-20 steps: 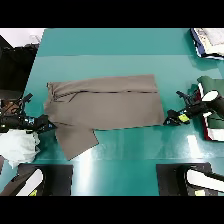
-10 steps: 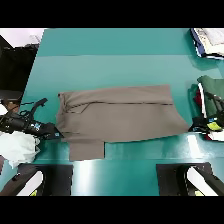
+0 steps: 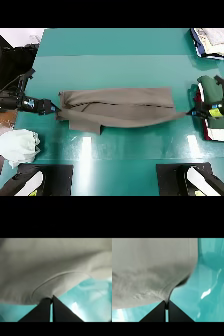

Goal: Fold the shirts.

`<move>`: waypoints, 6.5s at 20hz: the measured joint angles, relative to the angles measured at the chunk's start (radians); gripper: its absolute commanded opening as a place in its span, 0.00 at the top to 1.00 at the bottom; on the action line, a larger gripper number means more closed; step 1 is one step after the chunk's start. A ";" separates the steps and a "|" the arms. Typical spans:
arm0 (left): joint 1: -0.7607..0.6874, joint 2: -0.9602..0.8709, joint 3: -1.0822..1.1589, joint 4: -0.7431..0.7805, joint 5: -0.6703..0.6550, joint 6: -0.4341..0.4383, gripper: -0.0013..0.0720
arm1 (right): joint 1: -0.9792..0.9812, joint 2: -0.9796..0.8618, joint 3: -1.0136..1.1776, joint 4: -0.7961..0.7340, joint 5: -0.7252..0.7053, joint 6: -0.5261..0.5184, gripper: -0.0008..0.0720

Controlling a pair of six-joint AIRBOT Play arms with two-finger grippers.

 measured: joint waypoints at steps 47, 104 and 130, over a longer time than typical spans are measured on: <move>-0.230 -0.306 0.228 -0.019 0.234 -0.051 0.94 | 0.043 -0.763 0.301 0.341 -0.090 -0.176 0.79; -0.100 -0.459 0.912 0.390 -0.096 -0.137 0.94 | 1.073 -0.981 1.135 0.458 -0.508 -0.088 0.29; -0.084 -0.445 0.912 0.369 -0.173 -0.135 0.94 | 0.660 -0.818 0.461 0.531 -0.362 -0.027 0.04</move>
